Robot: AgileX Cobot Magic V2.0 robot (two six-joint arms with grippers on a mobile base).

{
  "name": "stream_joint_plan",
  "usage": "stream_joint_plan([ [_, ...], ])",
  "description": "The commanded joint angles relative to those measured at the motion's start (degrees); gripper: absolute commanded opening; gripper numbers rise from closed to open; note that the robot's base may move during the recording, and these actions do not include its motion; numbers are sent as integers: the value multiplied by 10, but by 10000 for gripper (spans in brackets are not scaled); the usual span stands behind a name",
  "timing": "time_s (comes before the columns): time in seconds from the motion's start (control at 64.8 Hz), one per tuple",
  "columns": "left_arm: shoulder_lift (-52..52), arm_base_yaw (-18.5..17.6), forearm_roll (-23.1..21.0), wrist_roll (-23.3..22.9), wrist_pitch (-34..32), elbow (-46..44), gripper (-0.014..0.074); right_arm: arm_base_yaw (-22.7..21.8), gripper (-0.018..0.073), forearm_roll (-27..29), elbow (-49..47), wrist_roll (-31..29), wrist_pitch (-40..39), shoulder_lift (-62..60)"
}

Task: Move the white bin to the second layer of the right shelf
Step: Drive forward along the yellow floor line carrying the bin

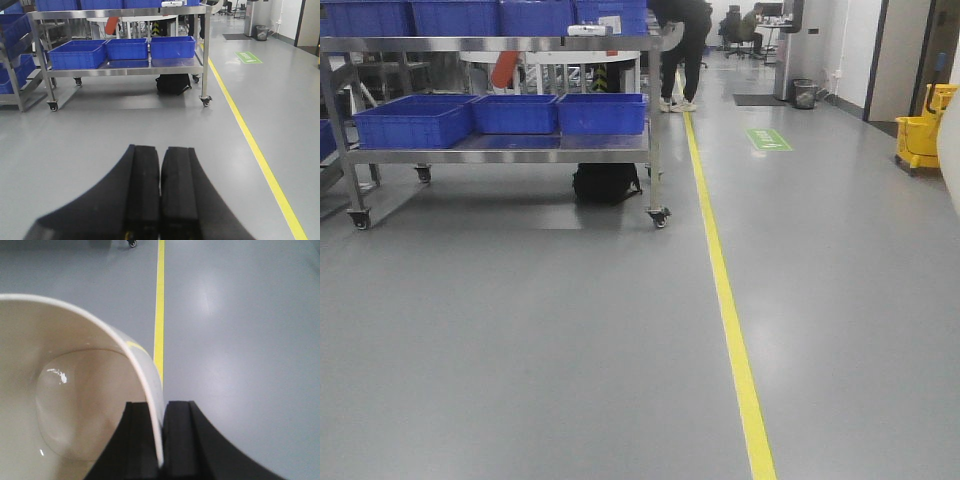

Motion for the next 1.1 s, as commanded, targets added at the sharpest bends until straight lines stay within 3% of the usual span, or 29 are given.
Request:
stream_joint_plan([
  [0.0,-9,-1,0,-2,-49,21,85,2,49,-5,-18,3,-55,0],
  [1.081,-9,-1,0,-2,-49,21,85,2,49,-5,-18,3,-55,0],
])
